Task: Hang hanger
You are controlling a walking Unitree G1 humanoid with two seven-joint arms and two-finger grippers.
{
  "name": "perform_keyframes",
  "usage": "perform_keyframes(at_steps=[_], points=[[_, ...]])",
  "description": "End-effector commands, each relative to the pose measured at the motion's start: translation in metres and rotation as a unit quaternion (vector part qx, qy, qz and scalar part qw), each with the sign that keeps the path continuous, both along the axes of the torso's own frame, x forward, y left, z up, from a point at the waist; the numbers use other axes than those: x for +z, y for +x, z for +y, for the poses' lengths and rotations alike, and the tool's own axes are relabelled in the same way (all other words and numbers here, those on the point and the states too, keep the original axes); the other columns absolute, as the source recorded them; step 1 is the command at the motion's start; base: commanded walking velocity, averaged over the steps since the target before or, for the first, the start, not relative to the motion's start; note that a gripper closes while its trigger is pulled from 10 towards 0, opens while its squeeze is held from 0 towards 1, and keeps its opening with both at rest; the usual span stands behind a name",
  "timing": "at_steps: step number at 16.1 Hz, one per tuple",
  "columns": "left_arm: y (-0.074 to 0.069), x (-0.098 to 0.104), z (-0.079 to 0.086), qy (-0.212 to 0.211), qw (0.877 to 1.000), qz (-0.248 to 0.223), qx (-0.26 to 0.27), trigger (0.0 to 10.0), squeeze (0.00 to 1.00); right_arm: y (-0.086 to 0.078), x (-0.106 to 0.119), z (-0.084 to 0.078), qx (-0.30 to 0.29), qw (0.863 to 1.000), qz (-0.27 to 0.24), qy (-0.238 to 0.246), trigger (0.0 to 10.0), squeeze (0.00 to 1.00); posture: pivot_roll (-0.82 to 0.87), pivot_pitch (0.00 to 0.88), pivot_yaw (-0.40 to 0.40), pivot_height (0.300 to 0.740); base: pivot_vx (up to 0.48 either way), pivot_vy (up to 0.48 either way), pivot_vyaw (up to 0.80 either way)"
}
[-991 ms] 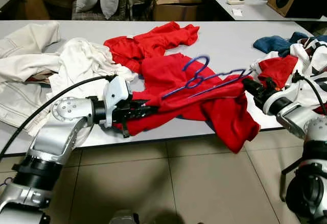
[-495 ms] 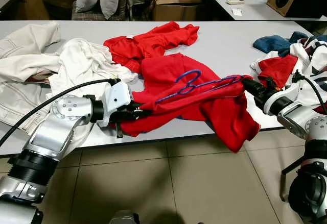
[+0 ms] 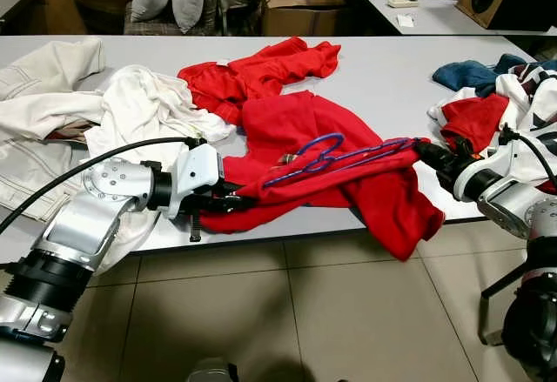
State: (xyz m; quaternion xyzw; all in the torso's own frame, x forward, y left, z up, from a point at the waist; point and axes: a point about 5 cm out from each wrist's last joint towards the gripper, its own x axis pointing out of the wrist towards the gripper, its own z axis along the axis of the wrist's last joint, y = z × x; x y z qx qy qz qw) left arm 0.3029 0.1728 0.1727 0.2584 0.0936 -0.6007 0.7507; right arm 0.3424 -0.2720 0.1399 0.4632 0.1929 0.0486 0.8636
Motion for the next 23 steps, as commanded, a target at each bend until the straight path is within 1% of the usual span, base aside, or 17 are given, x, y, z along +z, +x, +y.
perform_keyframes(at_steps=[1,3,4,6,7,10,11,12,13,14,16,17,18,19,20,21,23], points=[[-0.006,-0.007,0.048,0.063,0.995,0.051,0.051,0.0,0.00,-0.020,0.061,-0.096,-0.209,0.964,-0.097,-0.132,0.0,0.00,0.04,0.000,-0.030,0.740,0.000,0.000,0.00],[-0.008,-0.014,0.049,0.097,0.992,0.073,0.033,0.0,0.00,-0.017,0.071,-0.092,-0.186,0.964,-0.123,-0.146,0.0,0.00,0.04,0.000,-0.030,0.740,0.000,0.000,0.00],[-0.007,-0.018,0.051,0.118,0.990,0.072,0.035,0.0,0.00,-0.014,0.079,-0.087,-0.167,0.963,-0.150,-0.150,0.0,0.00,0.04,0.000,-0.031,0.740,0.000,0.000,0.00],[-0.004,-0.020,0.054,0.129,0.988,0.073,0.042,0.0,0.00,-0.013,0.089,-0.079,-0.136,0.961,-0.184,-0.157,0.0,0.00,0.04,0.000,-0.030,0.740,0.000,0.000,0.00],[-0.001,-0.020,0.056,0.135,0.987,0.073,0.051,0.0,0.00,-0.013,0.095,-0.075,-0.117,0.957,-0.203,-0.171,0.0,0.00,0.04,0.000,-0.029,0.740,0.000,0.000,0.00],[0.001,-0.022,0.058,0.147,0.984,0.083,0.058,0.0,0.00,-0.016,0.106,-0.070,-0.109,0.946,-0.244,-0.183,0.0,0.00,0.04,0.000,-0.025,0.740,0.000,0.000,0.00],[0.003,-0.023,0.059,0.153,0.983,0.085,0.058,0.0,0.00,-0.017,0.109,-0.071,-0.117,0.939,-0.252,-0.206,0.0,0.00,0.04,0.000,-0.023,0.740,0.000,0.000,0.00],[0.004,-0.023,0.059,0.158,0.982,0.085,0.057,0.0,0.00,-0.018,0.109,-0.071,-0.120,0.930,-0.246,-0.247,0.0,0.00,0.04,0.000,-0.021,0.740,0.000,0.000,0.00],[0.009,-0.022,0.056,0.162,0.982,0.085,0.049,0.0,0.00,-0.019,0.111,-0.066,-0.138,0.906,-0.239,-0.322,0.0,0.00,0.04,0.000,-0.013,0.740,0.000,0.000,0.00],[0.010,-0.022,0.054,0.164,0.982,0.082,0.043,0.0,0.00,-0.020,0.110,-0.068,-0.156,0.903,-0.229,-0.328,0.0,0.00,0.03,0.000,-0.010,0.740,0.000,0.000,0.00],[0.012,-0.018,0.047,0.142,0.987,0.074,0.027,0.0,0.00,-0.020,0.102,-0.071,-0.165,0.913,-0.193,-0.318,0.0,0.00,0.03,0.000,0.001,0.740,0.000,0.000,0.00],[0.012,-0.016,0.042,0.128,0.989,0.074,0.018,0.0,0.00,-0.019,0.093,-0.071,-0.156,0.920,-0.172,-0.315,0.0,0.00,0.03,0.000,0.004,0.740,0.000,0.000,0.00],[0.011,-0.016,0.041,0.129,0.989,0.072,0.010,0.0,0.00,-0.019,0.088,-0.072,-0.154,0.928,-0.162,-0.299,0.0,0.00,0.03,0.000,0.005,0.740,0.000,0.000,0.00],[0.010,-0.017,0.039,0.128,0.989,0.070,-0.004,0.0,0.00,-0.018,0.081,-0.073,-0.158,0.938,-0.152,-0.267,0.0,0.00,0.03,0.000,0.004,0.740,0.000,0.000,0.00],[0.007,-0.018,0.037,0.130,0.989,0.070,-0.020,0.0,0.00,-0.017,0.078,-0.075,-0.164,0.952,-0.152,-0.210,0.0,0.00,0.03,0.000,0.003,0.740,0.000,0.000,0.00],[0.004,-0.020,0.037,0.134,0.988,0.070,-0.031,0.0,0.00,-0.017,0.078,-0.078,-0.173,0.960,-0.154,-0.161,0.0,0.00,0.03,0.000,-0.002,0.740,0.000,0.000,0.00],[0.003,-0.021,0.037,0.133,0.988,0.063,-0.035,0.0,0.00,-0.016,0.079,-0.079,-0.168,0.963,-0.157,-0.137,0.0,0.00,0.04,0.000,-0.009,0.740,0.000,0.000,0.00]])
